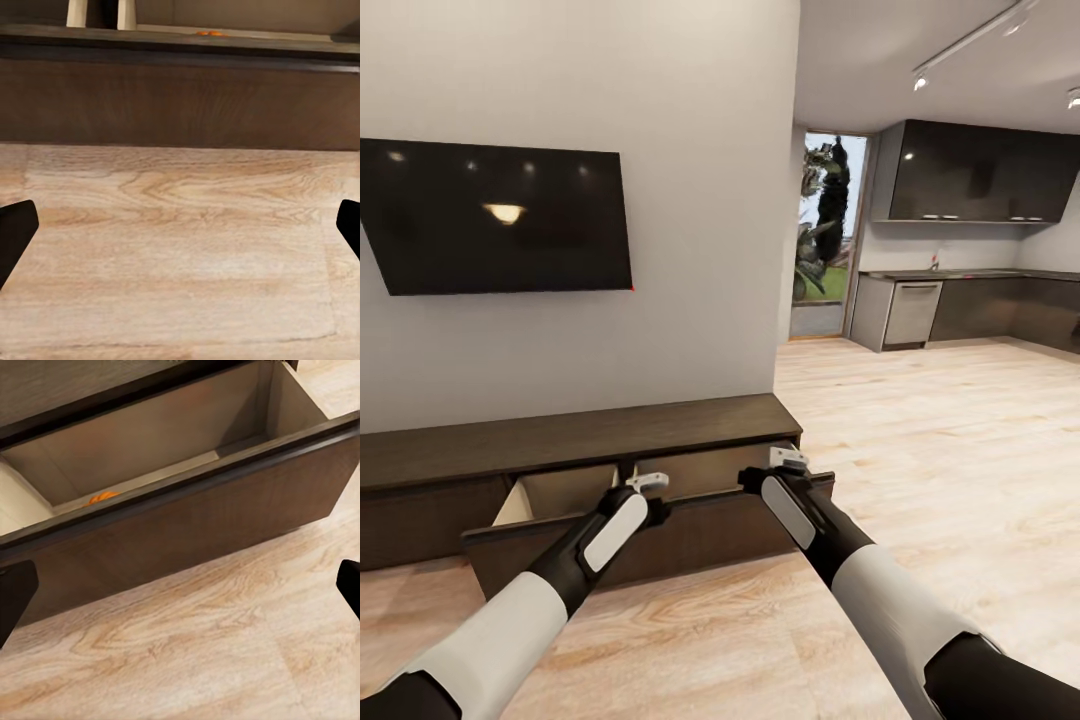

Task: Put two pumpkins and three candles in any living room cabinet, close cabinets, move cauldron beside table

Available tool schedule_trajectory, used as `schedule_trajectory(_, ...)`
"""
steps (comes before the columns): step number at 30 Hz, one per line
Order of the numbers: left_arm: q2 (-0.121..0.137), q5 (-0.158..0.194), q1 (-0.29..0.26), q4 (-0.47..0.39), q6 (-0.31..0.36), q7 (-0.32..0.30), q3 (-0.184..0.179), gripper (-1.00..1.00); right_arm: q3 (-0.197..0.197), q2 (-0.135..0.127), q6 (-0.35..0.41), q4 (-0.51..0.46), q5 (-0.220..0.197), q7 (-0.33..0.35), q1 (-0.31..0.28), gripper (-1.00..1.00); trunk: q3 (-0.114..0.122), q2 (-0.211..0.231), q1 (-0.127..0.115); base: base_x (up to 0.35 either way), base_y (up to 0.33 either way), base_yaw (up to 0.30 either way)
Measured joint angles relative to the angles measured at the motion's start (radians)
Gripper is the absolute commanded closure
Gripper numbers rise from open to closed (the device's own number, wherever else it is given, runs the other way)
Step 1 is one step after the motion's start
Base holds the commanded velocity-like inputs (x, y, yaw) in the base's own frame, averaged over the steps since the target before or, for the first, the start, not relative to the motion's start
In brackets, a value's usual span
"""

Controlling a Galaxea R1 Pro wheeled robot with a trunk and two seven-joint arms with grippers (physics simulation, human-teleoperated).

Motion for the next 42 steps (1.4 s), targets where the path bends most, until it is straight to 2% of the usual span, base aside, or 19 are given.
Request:
schedule_trajectory(7, 0.011, -0.001, 0.023, 0.000, -0.003, 0.002, -0.002, -1.00, 0.014, -0.001, -0.007, 0.001, -0.001, 0.005, 0.002, -1.00, 0.000, 0.000, 0.000, -0.059, 0.000, 0.000)
schedule_trajectory(13, 0.020, 0.001, 0.027, 0.001, -0.003, -0.001, -0.019, -1.00, 0.015, 0.001, -0.091, 0.001, -0.002, 0.007, 0.013, -1.00, 0.000, 0.000, 0.000, -0.075, 0.000, 0.000)
schedule_trajectory(17, 0.024, 0.001, 0.029, 0.035, -0.005, -0.005, -0.030, -1.00, 0.019, 0.002, -0.109, 0.000, -0.002, 0.007, 0.015, -1.00, 0.000, 0.000, 0.000, -0.008, 0.000, 0.000)
schedule_trajectory(18, 0.024, 0.001, 0.029, 0.050, -0.015, -0.006, -0.031, -1.00, 0.026, 0.002, -0.112, 0.000, -0.002, 0.007, 0.015, -1.00, 0.000, 0.000, 0.000, -0.001, 0.000, 0.000)
schedule_trajectory(21, 0.028, 0.002, 0.030, 0.094, -0.108, -0.006, -0.032, -1.00, 0.063, -0.001, -0.116, 0.002, -0.002, 0.009, 0.014, -1.00, 0.000, 0.000, 0.000, 0.000, 0.000, 0.000)
schedule_trajectory(25, 0.041, 0.002, 0.040, 0.125, -0.145, -0.007, -0.032, -1.00, 0.097, -0.005, -0.113, 0.002, -0.002, 0.010, 0.013, -1.00, 0.000, 0.000, 0.000, 0.000, 0.000, 0.000)
schedule_trajectory(29, 0.045, 0.002, 0.045, 0.131, -0.157, -0.007, -0.032, -1.00, 0.105, -0.006, -0.114, 0.002, -0.003, 0.011, 0.013, -1.00, -0.003, -0.007, 0.004, 0.000, 0.000, 0.000)
schedule_trajectory(33, 0.048, 0.005, 0.067, 0.132, -0.202, -0.009, -0.032, -1.00, 0.107, -0.004, -0.118, 0.002, -0.003, 0.011, 0.013, -1.00, -0.003, -0.007, 0.004, 0.000, 0.000, 0.000)
schedule_trajectory(36, 0.049, 0.007, 0.082, 0.132, -0.237, -0.011, -0.035, -1.00, 0.108, -0.004, -0.116, 0.001, -0.002, 0.011, 0.013, -1.00, -0.012, -0.028, 0.015, 0.000, 0.000, 0.000)
schedule_trajectory(40, 0.049, 0.006, 0.087, 0.129, -0.250, -0.013, -0.039, -1.00, 0.110, -0.001, -0.116, 0.000, -0.001, 0.012, 0.013, -1.00, -0.025, -0.056, 0.031, 0.000, 0.000, 0.000)
schedule_trajectory(42, 0.049, 0.005, 0.088, 0.126, -0.252, -0.034, -0.040, -1.00, 0.122, 0.000, -0.117, -0.001, 0.000, 0.012, 0.013, -1.00, -0.031, -0.070, 0.038, 0.000, 0.000, 0.000)
